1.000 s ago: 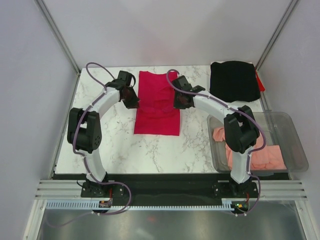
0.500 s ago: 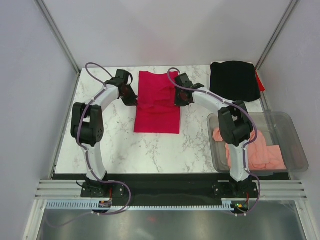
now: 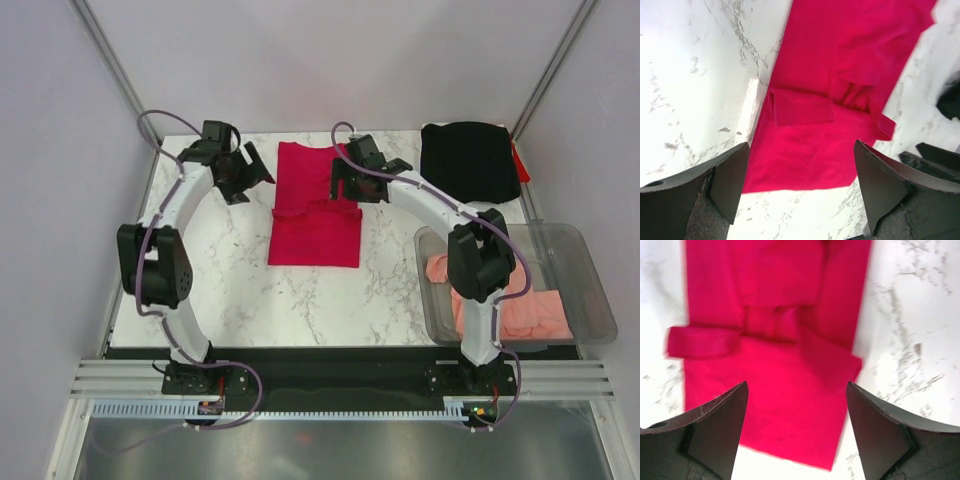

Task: Fold and stack the t-shirts
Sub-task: Fold the tshirt

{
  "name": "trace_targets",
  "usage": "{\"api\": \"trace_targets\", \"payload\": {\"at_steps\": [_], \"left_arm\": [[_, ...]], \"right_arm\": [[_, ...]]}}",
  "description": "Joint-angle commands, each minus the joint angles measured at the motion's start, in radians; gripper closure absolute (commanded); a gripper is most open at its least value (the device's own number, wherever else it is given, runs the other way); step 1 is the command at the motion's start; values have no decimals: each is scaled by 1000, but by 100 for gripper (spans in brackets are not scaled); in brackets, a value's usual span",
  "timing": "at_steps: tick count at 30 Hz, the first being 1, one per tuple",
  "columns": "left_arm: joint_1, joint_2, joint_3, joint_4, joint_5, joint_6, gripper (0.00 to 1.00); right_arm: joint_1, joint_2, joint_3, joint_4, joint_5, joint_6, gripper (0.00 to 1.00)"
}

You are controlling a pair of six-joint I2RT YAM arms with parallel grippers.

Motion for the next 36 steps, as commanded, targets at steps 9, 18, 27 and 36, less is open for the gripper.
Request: {"api": "trace_targets", "payload": {"at_steps": [9, 18, 27, 36], "left_arm": [[29, -305, -256, -41, -153, 262, 10], [30, -319, -302, -18, -163, 276, 12], [32, -346, -324, -9, -158, 277, 12], [36, -351, -327, -7, -144, 274, 12]], "right_arm": [[231, 56, 29, -19, 64, 51, 16], [237, 242, 193, -76, 107, 44, 16], [208, 317, 287, -110, 116, 24, 17], [192, 313, 289, -110, 112, 22, 18]]}}
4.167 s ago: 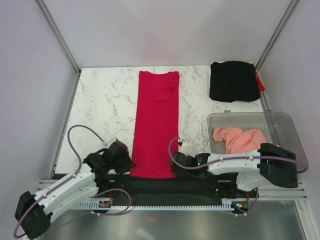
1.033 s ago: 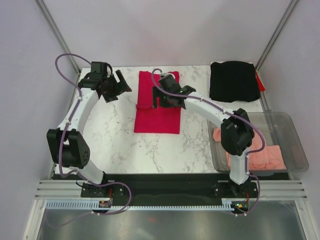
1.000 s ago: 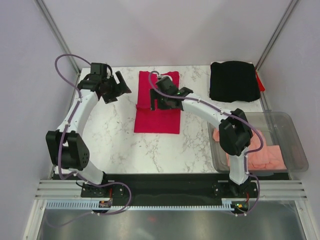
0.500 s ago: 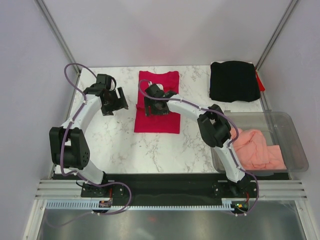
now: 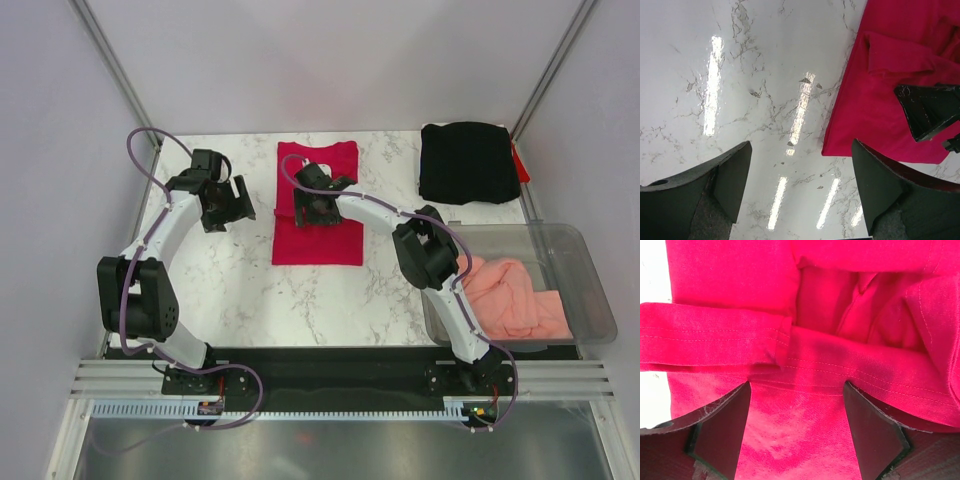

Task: Fold and stack the t-shirts
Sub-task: Fold the tshirt

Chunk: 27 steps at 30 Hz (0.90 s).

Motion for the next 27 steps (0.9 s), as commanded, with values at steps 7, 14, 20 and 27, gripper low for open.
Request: {"api": "trace_targets", "payload": {"at_steps": [7, 14, 20, 27], "left_arm": [[9, -38, -4, 29, 6, 46, 13], [12, -39, -5, 32, 10, 44, 13], [14, -41, -10, 32, 20, 44, 13], [14, -44, -13, 33, 20, 44, 13]], "right_arm": [[8, -68, 12, -23, 28, -3, 19], [45, -99, -53, -18, 23, 29, 20], [47, -73, -59, 0, 36, 33, 20], [11, -10, 21, -14, 45, 17, 20]]}}
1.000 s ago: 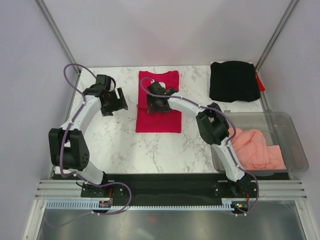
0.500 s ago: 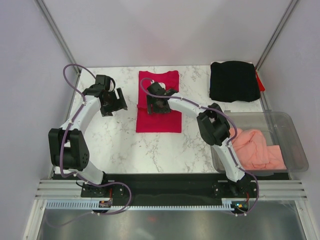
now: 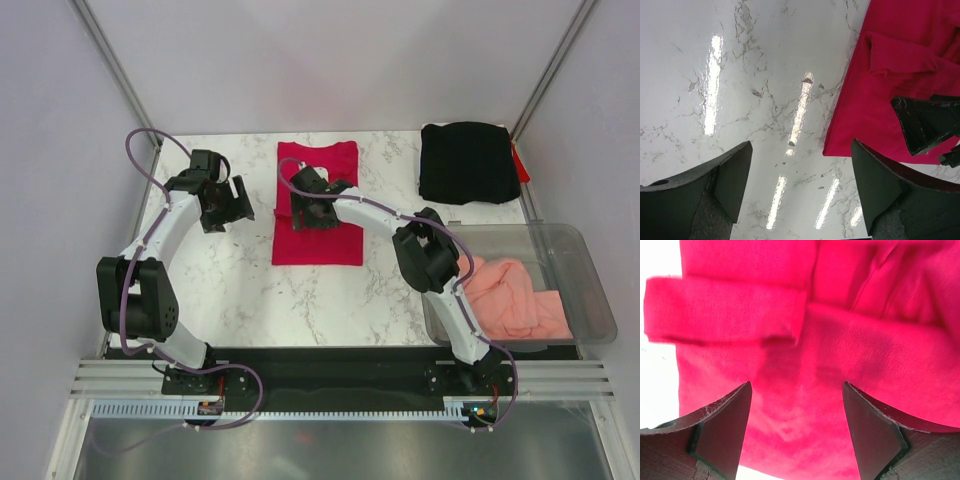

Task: Fold and stack the t-shirts
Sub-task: Fold the tshirt

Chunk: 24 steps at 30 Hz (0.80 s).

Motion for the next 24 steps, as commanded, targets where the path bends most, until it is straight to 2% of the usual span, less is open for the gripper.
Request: {"api": "trace_targets", "payload": {"at_steps": [1, 10, 15, 16, 19, 22, 24], "left_arm": [[5, -42, -9, 33, 17, 46, 13], [5, -43, -12, 33, 20, 44, 13], [7, -40, -18, 33, 23, 42, 14], [5, -39, -18, 35, 23, 42, 14], [5, -36, -19, 36, 26, 42, 13], [5, -29, -26, 37, 29, 42, 14], [5, -29, -24, 38, 35, 42, 14]], "right_arm": [[-40, 30, 64, 0, 25, -4, 19], [-110, 131, 234, -8, 16, -44, 19], [-135, 220, 490, 6, 13, -81, 18], [-138, 223, 516, 66, 16, -89, 18], [-150, 190, 498, 234, 73, -139, 14], [-158, 145, 500, 242, 73, -161, 14], [-158, 46, 378, 245, 68, -155, 14]]}}
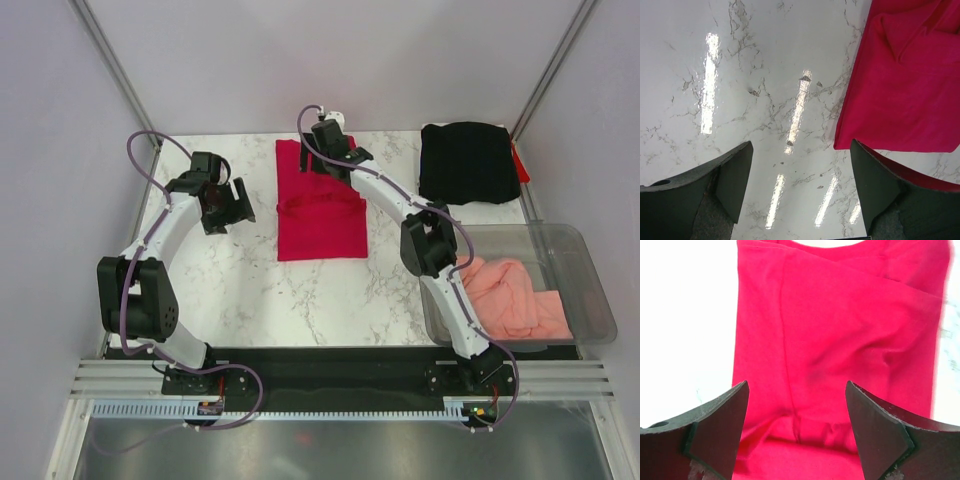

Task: Fold and stack the t-shirts
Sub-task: Fold the tshirt

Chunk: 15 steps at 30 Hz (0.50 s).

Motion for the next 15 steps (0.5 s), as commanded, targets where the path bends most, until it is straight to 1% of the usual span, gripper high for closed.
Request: {"api": "trace_targets", "payload": {"at_steps": [1, 2, 3, 4, 5, 7, 10, 15], "left_arm": [[5, -29, -5, 26, 17, 42, 15], [5, -29, -5, 26, 17, 42, 15], [5, -29, -5, 27, 18, 42, 15], [5, -29, -3, 27, 21, 44, 15], [5, -29, -6, 27, 24, 42, 15], [5, -29, -6, 29, 29, 44, 15], [5, -29, -5, 30, 35, 42, 16], [5, -31, -9, 30, 32, 44, 16]], "right_arm": [[2, -192, -202, 84, 26, -30, 15], [5, -283, -280, 95, 40, -24, 15], [7, -330, -357, 104, 66, -17, 16], [7, -374, -511, 135, 108, -2, 15], [5, -454, -584, 153, 130, -4, 15], [2, -508, -735, 179, 165, 3, 16], [-7, -533, -814, 180, 121, 9, 16], [-9, -476, -813, 176, 60, 18, 18]]}}
